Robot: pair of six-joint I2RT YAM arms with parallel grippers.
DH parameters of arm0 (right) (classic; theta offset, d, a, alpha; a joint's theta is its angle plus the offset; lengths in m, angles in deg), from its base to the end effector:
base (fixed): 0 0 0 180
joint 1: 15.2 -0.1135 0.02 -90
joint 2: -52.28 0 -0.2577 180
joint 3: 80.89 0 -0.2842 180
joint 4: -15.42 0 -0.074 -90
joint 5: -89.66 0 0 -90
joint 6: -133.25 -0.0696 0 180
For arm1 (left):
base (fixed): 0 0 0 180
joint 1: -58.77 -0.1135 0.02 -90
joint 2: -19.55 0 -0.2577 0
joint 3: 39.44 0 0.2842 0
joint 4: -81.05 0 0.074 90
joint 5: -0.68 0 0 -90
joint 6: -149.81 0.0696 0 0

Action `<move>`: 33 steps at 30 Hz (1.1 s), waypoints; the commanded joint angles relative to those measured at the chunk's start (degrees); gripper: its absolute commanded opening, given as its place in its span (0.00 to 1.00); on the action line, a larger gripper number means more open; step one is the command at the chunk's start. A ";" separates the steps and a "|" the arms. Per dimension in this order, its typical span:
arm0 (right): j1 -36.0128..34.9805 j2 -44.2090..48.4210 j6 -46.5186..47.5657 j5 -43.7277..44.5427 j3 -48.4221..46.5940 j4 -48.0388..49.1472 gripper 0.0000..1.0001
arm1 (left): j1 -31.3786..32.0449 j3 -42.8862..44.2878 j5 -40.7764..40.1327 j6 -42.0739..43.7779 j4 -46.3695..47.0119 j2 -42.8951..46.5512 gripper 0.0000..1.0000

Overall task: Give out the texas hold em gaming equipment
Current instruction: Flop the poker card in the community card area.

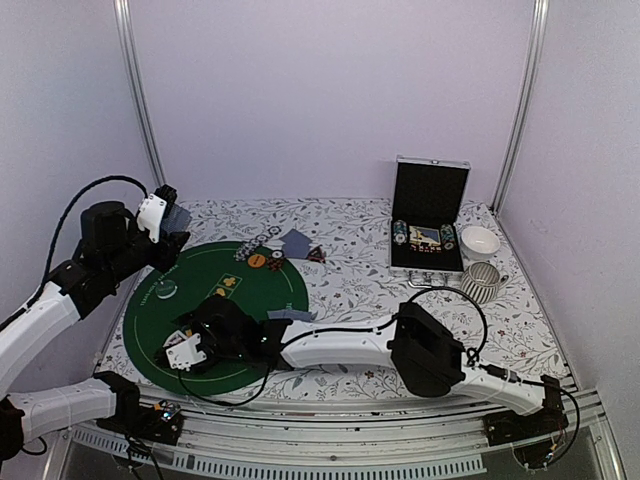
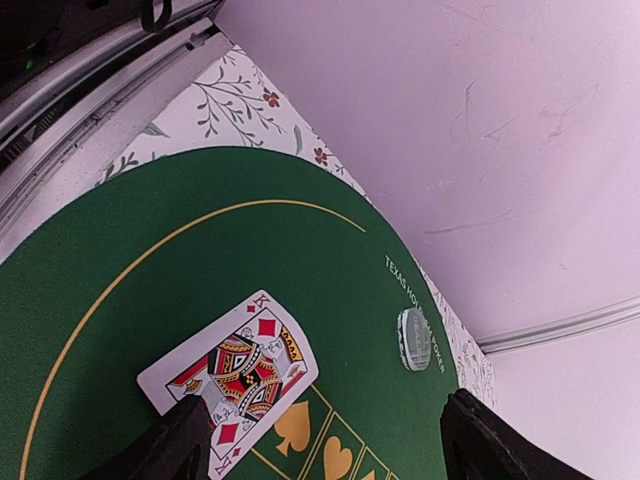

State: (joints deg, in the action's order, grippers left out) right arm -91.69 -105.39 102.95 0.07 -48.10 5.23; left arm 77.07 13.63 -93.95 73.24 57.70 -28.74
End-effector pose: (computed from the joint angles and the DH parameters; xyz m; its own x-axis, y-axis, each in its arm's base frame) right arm 0.1575 0.6535 0.1092 0.7966 -0.3803 -0.4699 -0.5609 -0.1749 -0.8092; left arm 0.2559 -0.0787 0.2839 -0.2383 0.3226 -0.9160 0.3040 0.9206 0.2452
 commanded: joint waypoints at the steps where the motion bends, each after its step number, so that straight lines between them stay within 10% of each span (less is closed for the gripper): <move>1: 0.08 5.07 -3.77 0.57 0.93 -0.35 0.81 | -0.69 -0.10 0.72 -0.17 2.10 0.57 0.49; 8: 1.69 30.56 -18.95 -17.10 24.98 2.10 0.80 | -0.69 -0.26 2.09 0.56 2.11 0.82 0.49; 10: 3.36 37.42 -22.43 -22.78 32.61 2.85 0.95 | -0.70 -0.34 4.18 0.88 2.10 0.83 0.49; 17: 11.97 52.51 -40.99 -29.66 41.95 -1.02 0.99 | -0.02 -1.07 22.26 3.46 2.40 1.36 0.47; 33: 19.74 42.52 -71.96 -30.62 29.44 -13.95 0.99 | 16.60 -1.22 25.17 12.05 -5.52 -2.47 0.45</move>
State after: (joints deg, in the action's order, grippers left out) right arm -71.47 -58.96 37.78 -28.37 -15.62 -3.69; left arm 91.21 13.02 -67.76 82.84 54.05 -30.44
